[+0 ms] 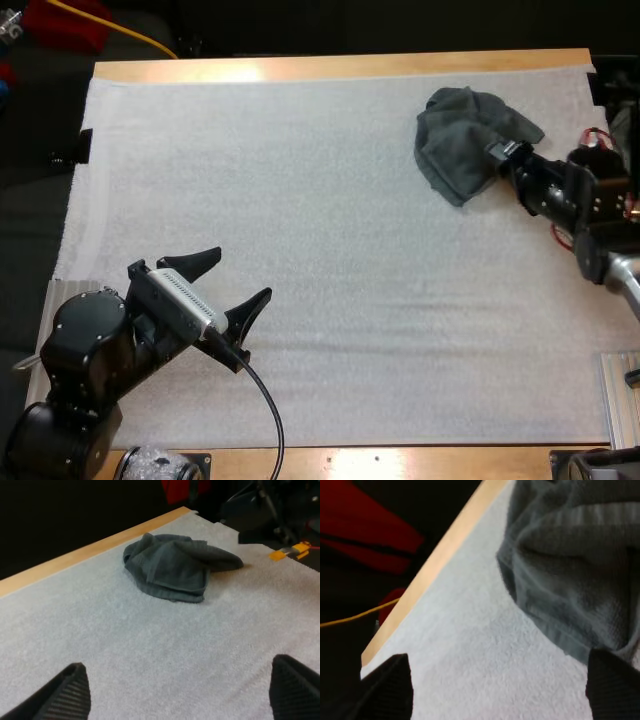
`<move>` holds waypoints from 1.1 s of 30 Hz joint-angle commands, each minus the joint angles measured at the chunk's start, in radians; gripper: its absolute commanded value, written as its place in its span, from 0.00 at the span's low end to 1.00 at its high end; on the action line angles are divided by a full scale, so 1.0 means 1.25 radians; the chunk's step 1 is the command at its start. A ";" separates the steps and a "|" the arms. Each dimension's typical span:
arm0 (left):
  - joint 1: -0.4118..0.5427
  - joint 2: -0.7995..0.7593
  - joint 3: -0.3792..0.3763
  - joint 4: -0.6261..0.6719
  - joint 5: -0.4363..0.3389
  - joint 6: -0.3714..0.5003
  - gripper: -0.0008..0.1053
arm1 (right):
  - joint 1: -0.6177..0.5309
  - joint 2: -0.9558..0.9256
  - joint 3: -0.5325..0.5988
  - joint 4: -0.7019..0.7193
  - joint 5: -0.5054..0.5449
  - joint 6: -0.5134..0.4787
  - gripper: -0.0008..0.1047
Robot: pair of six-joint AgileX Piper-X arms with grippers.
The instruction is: Pick towel from pile, fold and stack
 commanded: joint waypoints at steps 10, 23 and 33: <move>-0.002 0.000 -0.009 0.004 0.007 0.004 0.68 | 0.001 0.199 -0.097 -0.088 0.089 0.054 0.67; -0.002 0.000 -0.009 0.004 0.012 0.002 0.68 | -0.001 0.391 -0.179 -0.186 0.119 0.203 0.29; -0.002 0.000 -0.009 0.004 0.012 0.002 0.68 | 0.013 0.293 -0.179 -0.166 0.037 -0.052 0.01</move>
